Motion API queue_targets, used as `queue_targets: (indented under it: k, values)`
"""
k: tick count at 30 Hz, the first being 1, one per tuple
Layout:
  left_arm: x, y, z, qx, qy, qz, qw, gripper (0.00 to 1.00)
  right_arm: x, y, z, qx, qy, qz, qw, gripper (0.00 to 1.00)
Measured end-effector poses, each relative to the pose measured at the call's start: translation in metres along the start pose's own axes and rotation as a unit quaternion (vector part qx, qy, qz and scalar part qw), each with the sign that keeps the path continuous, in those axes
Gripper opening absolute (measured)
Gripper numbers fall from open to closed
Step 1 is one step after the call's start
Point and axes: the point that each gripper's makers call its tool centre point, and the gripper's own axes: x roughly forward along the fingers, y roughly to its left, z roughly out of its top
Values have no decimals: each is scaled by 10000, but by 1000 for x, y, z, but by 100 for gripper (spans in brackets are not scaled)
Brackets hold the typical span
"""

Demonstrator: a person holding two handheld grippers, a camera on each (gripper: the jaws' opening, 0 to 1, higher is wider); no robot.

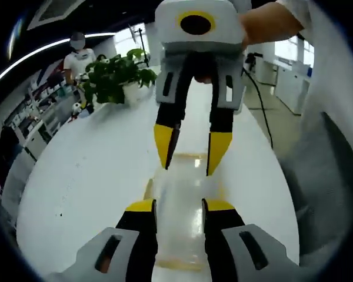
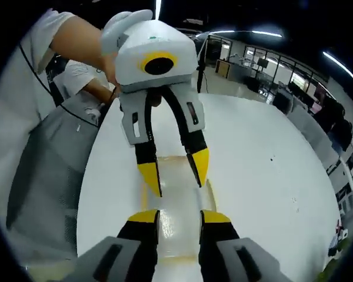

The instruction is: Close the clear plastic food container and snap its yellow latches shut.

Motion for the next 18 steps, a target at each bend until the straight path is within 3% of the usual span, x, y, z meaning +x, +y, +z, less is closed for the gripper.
queue_targets:
  k: [2, 5, 11, 14, 18]
  values:
    - [2, -5, 2, 112, -68, -178, 9998, 28, 6, 3, 0, -86, 29, 156, 9998, 25]
    - [7, -1, -7, 238, 117, -189, 9995, 28, 13, 0, -4, -172, 128, 164, 9996, 25]
    - [16, -7, -16, 132, 251, -326, 9991, 34, 21, -6, -9, -114, 186, 244, 9995, 23]
    - [17, -10, -12, 205, 225, -290, 9991, 35, 25, -8, -10, -87, 221, 265, 9994, 29]
    - [17, -12, -9, 241, 210, -97, 9994, 46, 30, -13, -14, -197, 361, 300, 9987, 42]
